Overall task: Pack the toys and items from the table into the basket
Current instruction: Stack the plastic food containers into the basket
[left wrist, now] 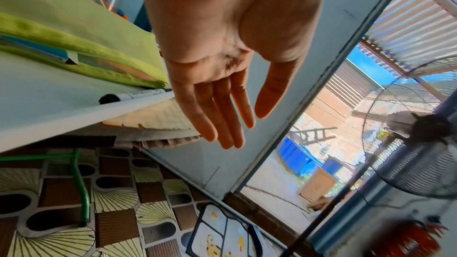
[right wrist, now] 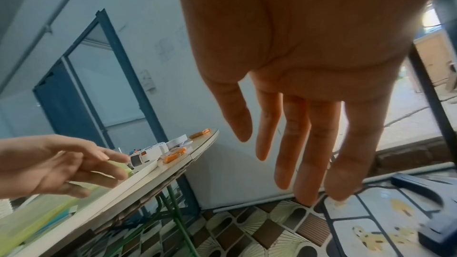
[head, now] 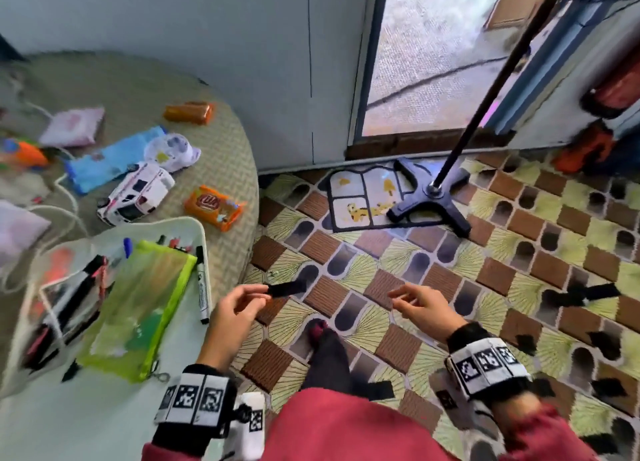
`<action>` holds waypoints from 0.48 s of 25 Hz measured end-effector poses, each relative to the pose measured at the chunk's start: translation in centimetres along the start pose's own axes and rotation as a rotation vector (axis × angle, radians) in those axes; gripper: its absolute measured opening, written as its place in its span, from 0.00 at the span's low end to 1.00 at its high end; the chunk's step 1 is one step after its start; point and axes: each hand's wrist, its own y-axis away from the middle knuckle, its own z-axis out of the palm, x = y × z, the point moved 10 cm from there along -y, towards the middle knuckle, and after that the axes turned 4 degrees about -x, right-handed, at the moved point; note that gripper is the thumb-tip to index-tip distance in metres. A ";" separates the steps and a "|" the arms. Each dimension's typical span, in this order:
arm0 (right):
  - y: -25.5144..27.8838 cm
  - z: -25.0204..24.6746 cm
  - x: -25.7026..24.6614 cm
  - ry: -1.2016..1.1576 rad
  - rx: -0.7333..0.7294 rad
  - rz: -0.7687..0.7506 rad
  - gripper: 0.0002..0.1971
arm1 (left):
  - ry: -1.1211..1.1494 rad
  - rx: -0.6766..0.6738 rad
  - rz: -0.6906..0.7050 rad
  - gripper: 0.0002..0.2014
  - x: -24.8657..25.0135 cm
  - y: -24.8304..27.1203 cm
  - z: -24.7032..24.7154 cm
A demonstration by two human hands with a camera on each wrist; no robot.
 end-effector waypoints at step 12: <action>-17.0 -0.3 -18.6 0.198 -0.253 -0.354 0.09 | 0.102 0.412 -0.004 0.09 5.0 -7.2 -9.2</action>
